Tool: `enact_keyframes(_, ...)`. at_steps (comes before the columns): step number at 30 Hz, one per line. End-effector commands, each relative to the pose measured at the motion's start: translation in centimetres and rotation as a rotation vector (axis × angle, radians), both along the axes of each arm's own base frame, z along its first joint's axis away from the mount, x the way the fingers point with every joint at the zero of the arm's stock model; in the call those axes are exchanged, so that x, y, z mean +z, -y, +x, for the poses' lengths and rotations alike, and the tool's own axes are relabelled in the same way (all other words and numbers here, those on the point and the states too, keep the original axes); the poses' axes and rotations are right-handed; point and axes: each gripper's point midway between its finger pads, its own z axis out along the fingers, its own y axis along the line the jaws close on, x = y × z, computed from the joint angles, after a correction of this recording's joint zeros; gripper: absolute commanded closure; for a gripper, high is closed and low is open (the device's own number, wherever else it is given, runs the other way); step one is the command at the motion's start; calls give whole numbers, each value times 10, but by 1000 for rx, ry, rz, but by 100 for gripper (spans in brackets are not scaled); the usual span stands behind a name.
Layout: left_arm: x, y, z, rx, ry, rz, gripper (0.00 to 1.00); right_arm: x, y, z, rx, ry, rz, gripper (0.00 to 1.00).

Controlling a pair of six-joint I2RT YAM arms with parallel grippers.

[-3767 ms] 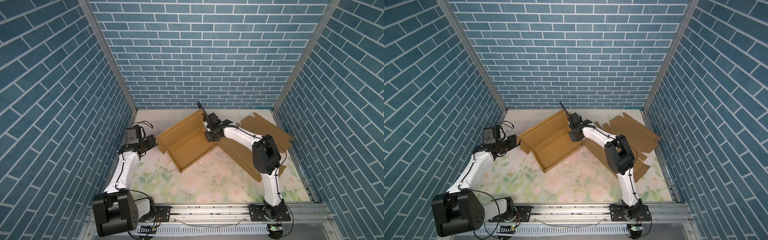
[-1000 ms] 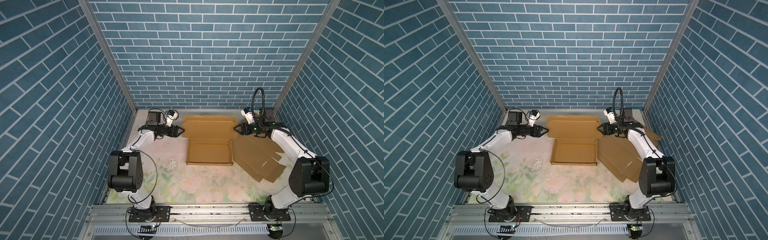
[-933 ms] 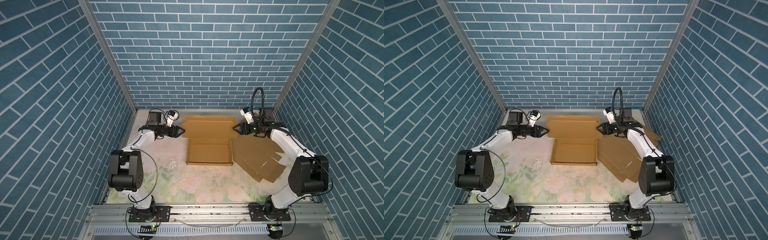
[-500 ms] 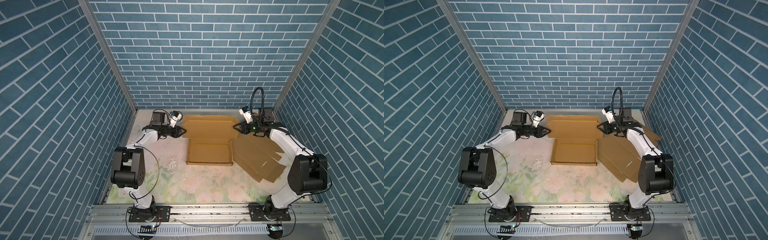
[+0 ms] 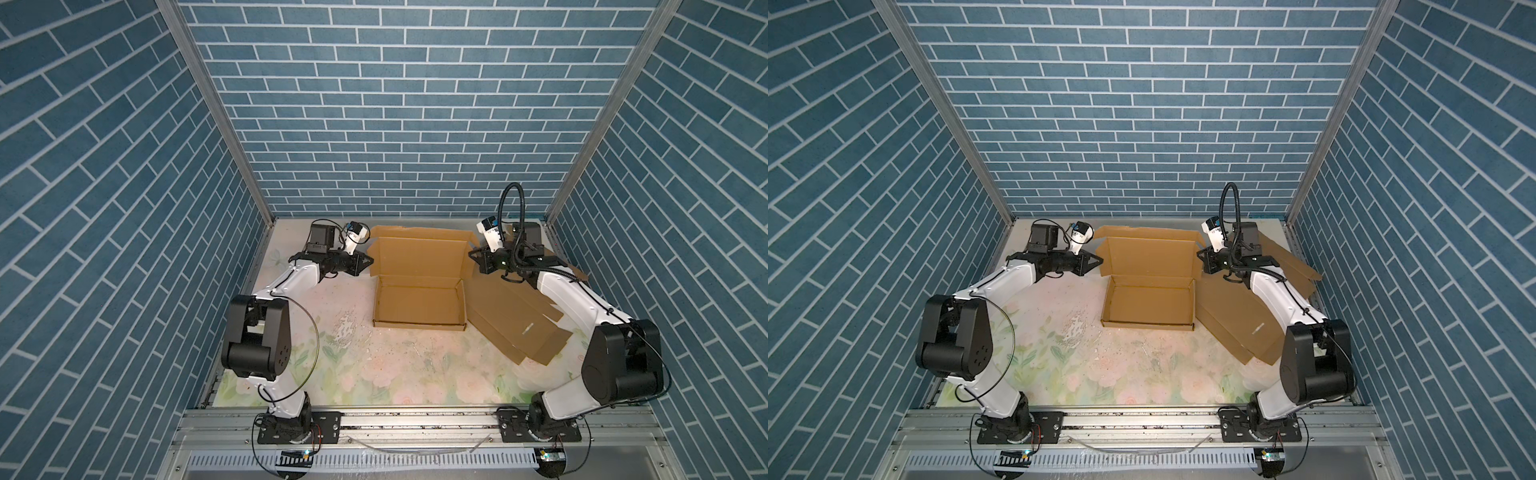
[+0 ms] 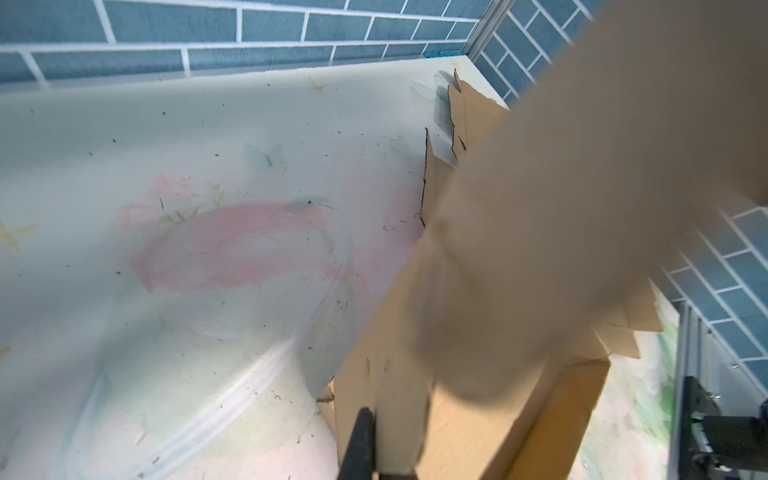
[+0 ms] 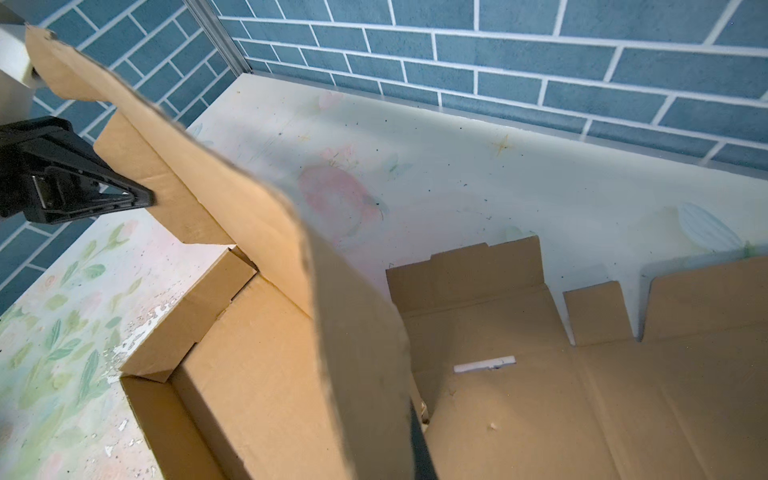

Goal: Fold the paper box

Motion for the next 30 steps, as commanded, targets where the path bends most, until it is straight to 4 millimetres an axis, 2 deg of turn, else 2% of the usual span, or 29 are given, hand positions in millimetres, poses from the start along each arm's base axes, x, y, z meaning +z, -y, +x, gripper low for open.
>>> enact_keyframes(1, 17, 2, 1, 35, 62, -15, 98, 19, -6, 2, -50, 99, 11, 100)
enact_keyframes(7, 33, 1, 5, 125, 148, -53, 100, 41, -10, 7, -178, 165, 73, 100)
enact_keyframes(12, 35, 4, 2, 183, 185, -110, 100, 45, -17, 9, -268, 198, 109, 100)
enact_keyframes(19, 10, 14, -7, 204, 179, -95, 100, 28, -27, 6, -347, 225, 115, 100)
enact_keyframes(30, -8, 27, -18, 199, 170, -78, 100, -6, -33, -4, -388, 199, 121, 100)
